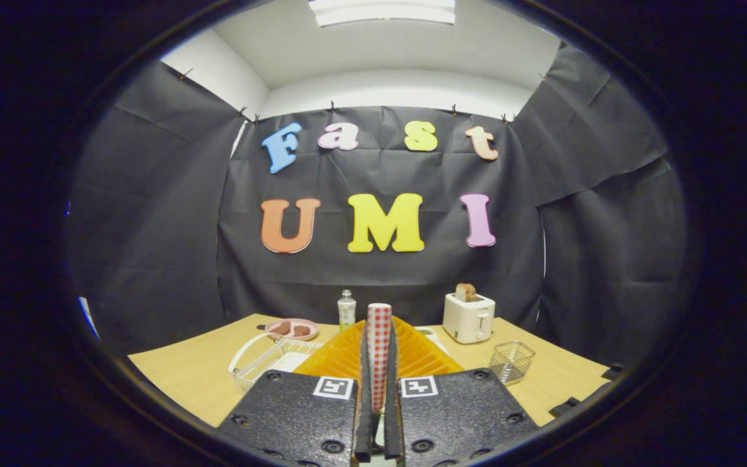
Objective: Take the plate from the dish rack, then take the spoon from the basket and place it into the plate.
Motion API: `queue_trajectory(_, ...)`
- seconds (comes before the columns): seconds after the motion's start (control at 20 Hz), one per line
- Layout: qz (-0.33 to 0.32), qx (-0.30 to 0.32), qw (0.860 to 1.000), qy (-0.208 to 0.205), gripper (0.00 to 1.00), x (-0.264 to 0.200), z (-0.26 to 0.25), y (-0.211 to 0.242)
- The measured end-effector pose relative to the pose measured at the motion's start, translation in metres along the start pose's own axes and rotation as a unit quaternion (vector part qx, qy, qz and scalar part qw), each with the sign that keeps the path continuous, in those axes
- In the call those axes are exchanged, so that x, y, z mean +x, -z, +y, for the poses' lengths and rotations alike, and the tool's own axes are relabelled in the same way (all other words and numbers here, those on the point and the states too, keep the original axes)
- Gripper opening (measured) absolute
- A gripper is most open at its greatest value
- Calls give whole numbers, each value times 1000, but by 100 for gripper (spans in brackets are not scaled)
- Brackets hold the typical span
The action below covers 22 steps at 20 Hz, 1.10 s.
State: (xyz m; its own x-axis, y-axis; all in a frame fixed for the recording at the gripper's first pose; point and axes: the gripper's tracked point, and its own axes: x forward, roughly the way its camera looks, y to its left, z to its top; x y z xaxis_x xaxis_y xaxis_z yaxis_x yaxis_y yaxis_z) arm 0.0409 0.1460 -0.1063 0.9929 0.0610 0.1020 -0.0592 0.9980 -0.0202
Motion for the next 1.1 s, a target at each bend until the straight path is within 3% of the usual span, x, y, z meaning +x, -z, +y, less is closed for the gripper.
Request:
queue_trajectory(0.4, 25, -19, 999, -4, 15, 15, 36, 75)
queue_trajectory(0.8, 57, -7, 998, -10, 20, 12, 19, 94)
queue_trajectory(1.0, 56, -32, 998, -5, 33, 1, 0, 83)
queue_trajectory(1.1, 67, -38, 997, -4, 51, 0, -5, 79)
